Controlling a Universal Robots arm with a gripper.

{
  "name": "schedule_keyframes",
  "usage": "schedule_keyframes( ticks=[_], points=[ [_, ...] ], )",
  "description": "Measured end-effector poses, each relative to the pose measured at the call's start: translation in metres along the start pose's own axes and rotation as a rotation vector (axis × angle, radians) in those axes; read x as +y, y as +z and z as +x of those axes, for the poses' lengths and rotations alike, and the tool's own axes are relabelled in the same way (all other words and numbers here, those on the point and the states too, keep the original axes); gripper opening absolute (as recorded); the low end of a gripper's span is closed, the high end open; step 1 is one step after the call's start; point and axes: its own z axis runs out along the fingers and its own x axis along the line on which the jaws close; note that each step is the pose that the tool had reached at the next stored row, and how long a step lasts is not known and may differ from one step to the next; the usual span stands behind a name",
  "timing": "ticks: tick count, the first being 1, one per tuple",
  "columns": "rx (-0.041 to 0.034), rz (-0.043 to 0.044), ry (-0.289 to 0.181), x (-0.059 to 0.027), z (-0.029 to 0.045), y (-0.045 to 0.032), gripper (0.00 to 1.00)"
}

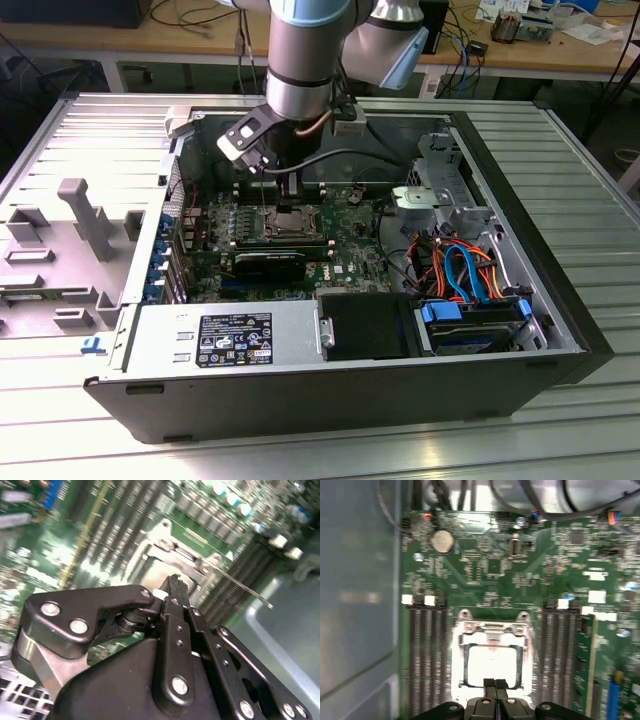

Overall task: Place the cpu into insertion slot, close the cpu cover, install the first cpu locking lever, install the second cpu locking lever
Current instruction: 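Install the first cpu locking lever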

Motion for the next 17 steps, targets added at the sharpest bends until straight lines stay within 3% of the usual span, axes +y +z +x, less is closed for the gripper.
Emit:
schedule_keyframes(
  ticks=[1,2,6,13,14,15,17],
  points=[
    [-0.0077,0.0003,0.001,0.0,-0.0001,-0.0008,0.11],
    [-0.0085,0.0005,0.001,-0.0001,-0.0001,-0.002,0.11],
    [-0.0082,0.0003,0.001,-0.0006,-0.0001,-0.0073,0.11],
    [-0.0056,-0.002,0.0,-0.0006,-0.0001,-0.0075,0.11],
    [-0.006,-0.0078,0.001,-0.0006,-0.0002,-0.0073,0.11],
    [-0.0071,-0.0285,0.001,-0.0006,-0.0001,-0.0073,0.11],
    [-0.0079,-0.055,0.002,-0.0006,-0.0001,-0.0069,0.11]
  ],
)
